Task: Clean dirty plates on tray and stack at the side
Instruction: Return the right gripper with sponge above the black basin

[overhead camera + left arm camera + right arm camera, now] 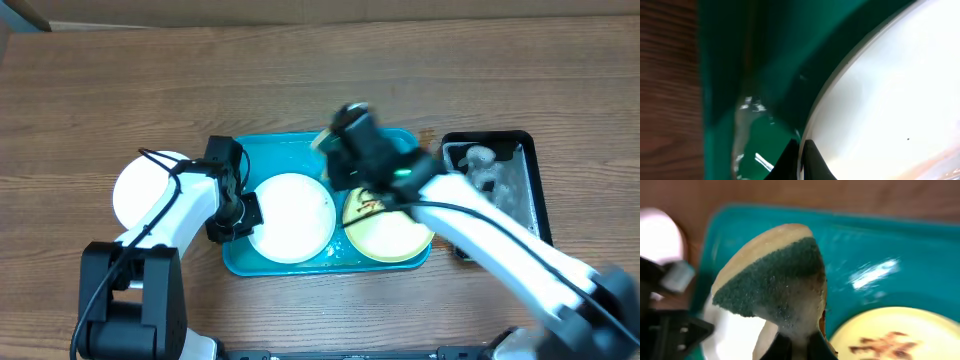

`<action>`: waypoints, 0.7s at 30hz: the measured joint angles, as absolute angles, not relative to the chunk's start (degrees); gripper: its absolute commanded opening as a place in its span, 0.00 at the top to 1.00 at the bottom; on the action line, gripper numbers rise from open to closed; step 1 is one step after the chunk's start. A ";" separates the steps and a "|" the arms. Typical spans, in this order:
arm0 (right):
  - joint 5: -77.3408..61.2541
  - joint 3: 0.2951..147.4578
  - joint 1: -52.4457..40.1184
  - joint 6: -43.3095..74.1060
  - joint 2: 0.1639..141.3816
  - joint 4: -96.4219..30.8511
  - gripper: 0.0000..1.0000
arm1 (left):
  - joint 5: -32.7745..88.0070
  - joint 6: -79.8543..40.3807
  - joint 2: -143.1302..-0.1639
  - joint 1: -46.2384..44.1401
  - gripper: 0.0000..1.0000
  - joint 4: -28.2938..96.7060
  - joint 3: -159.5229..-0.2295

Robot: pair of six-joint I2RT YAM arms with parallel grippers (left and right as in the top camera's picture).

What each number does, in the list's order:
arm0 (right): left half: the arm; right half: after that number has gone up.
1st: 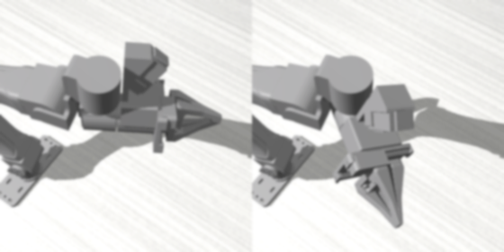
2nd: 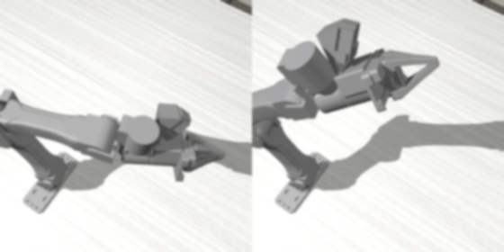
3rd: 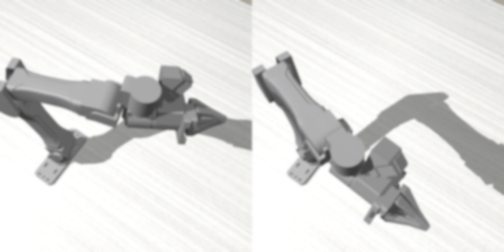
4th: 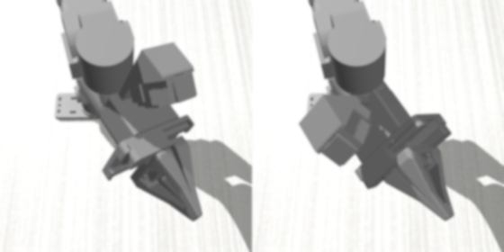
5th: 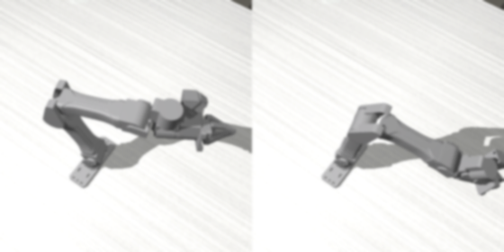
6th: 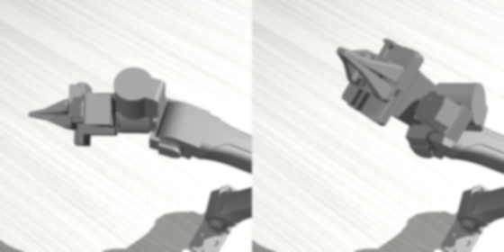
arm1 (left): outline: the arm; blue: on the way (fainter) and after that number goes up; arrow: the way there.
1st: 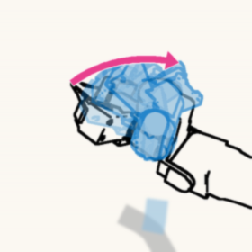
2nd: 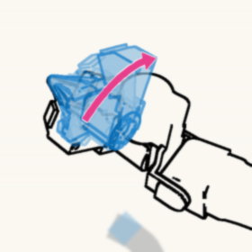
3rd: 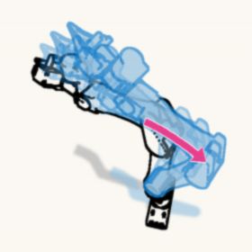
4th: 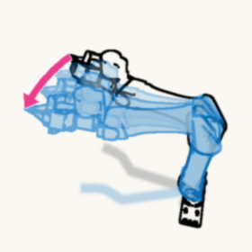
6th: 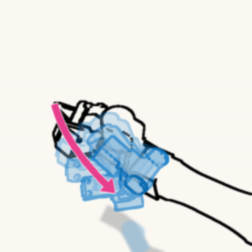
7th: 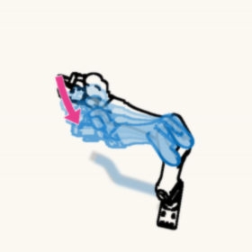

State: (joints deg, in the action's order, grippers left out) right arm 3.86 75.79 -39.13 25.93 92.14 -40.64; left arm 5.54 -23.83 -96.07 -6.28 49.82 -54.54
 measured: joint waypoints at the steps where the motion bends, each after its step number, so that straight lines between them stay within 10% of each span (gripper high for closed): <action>1: 3.81 76.31 -37.82 25.98 90.08 -42.59 0.96 | 4.36 -23.81 -95.39 -6.28 0.96 50.63 -55.02; 21: 0.60 76.27 -10.17 19.40 85.21 -68.79 0.96 | -29.98 -23.33 -84.09 -14.74 0.96 65.19 -73.89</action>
